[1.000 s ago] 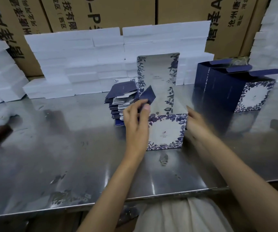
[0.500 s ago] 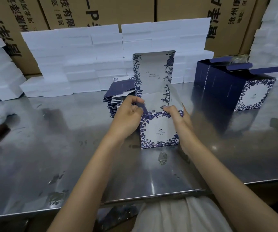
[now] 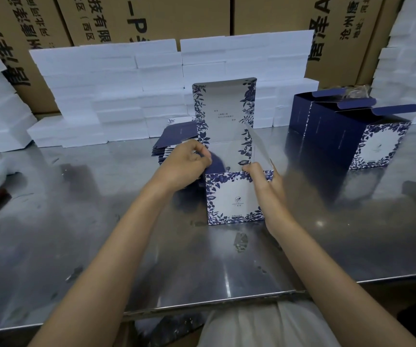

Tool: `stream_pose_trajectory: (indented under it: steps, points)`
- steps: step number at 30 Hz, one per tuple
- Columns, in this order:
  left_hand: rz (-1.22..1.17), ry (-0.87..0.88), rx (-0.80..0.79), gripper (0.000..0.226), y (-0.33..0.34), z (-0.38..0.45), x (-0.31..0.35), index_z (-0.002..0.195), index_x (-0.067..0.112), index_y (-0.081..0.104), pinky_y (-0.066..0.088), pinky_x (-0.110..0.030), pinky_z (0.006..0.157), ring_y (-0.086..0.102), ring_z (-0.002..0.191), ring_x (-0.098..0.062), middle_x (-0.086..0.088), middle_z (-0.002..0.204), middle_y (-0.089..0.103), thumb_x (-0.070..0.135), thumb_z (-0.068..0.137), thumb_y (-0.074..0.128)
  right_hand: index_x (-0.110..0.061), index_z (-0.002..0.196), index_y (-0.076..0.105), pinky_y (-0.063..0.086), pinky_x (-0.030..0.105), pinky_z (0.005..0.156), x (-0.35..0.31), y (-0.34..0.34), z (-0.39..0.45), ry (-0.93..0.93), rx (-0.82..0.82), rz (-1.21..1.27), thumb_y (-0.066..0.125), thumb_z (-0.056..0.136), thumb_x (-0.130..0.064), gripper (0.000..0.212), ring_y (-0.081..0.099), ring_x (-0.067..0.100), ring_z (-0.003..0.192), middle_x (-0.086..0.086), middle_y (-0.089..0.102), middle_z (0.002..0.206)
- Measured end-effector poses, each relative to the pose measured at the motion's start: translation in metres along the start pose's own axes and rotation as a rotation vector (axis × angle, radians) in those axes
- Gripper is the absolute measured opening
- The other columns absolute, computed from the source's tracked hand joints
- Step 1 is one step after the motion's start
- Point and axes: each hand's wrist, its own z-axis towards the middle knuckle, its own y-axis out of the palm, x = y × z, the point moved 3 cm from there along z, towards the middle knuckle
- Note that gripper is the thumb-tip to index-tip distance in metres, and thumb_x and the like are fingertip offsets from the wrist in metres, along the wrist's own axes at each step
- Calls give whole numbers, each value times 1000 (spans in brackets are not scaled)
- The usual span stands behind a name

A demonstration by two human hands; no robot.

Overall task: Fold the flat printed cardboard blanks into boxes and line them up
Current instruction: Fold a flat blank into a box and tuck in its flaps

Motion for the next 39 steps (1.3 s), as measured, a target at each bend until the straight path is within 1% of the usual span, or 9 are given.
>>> stream_pose_trajectory:
  steps: [3,9,15,22,26,30,34,37,39]
  points:
    - [4,-4,-28,19,3,3,-1,88,19,59,32,-13,42,39,41,-2,0,65,52,4,98,51,-19,130,64,45,6,52,-1,1,2,-6,1,-7,64,75,-40,60,67,-7,67,-22,74,79]
    - [10,-24,-2,14,-3,17,-2,89,20,57,30,-15,40,40,57,-15,-3,71,54,9,96,56,-17,131,64,46,7,54,-1,2,1,0,0,-9,64,76,-39,60,68,-5,69,-19,75,80]
    - [32,-101,63,17,-5,29,-8,90,19,51,37,-30,65,45,63,-16,-1,74,55,25,93,66,-18,131,64,48,9,55,-2,2,-1,18,-14,1,64,76,-39,59,70,-3,72,-16,76,85]
    - [63,-80,120,21,3,38,-11,79,13,49,30,-25,51,34,53,-13,-1,65,43,21,95,60,-19,133,61,43,5,50,-3,2,0,31,-10,-16,64,74,-42,64,65,-9,64,-24,72,75]
    - [60,-93,156,24,-1,45,-10,75,11,49,30,-15,40,29,47,-12,-1,59,36,18,96,58,-21,134,61,46,6,54,-3,2,-3,15,-45,-21,64,76,-42,62,68,-7,72,-20,75,84]
    - [145,-86,169,40,2,43,-5,64,17,40,37,-25,60,41,60,-18,-6,67,45,24,96,61,-38,138,56,52,11,64,-5,1,0,6,-76,-36,66,73,-47,66,69,-8,82,-23,75,98]
    - [50,-23,200,28,13,30,-3,98,18,55,38,-16,65,55,95,-13,-1,114,53,42,92,68,-60,137,47,54,41,101,-10,-5,6,14,-229,-47,77,74,-60,70,68,7,114,-19,67,130]
    - [-81,-61,118,23,25,27,-8,113,23,58,38,-11,58,56,89,0,7,117,55,38,97,62,-49,128,61,50,43,106,-22,-16,11,122,-297,-35,71,65,-83,72,67,8,111,-17,70,122]
    - [-147,-101,67,20,30,27,-13,116,24,58,38,-4,49,59,74,9,11,107,58,31,97,60,-44,117,68,53,38,96,-36,-24,18,180,-255,-104,59,66,-90,70,68,8,101,-13,72,117]
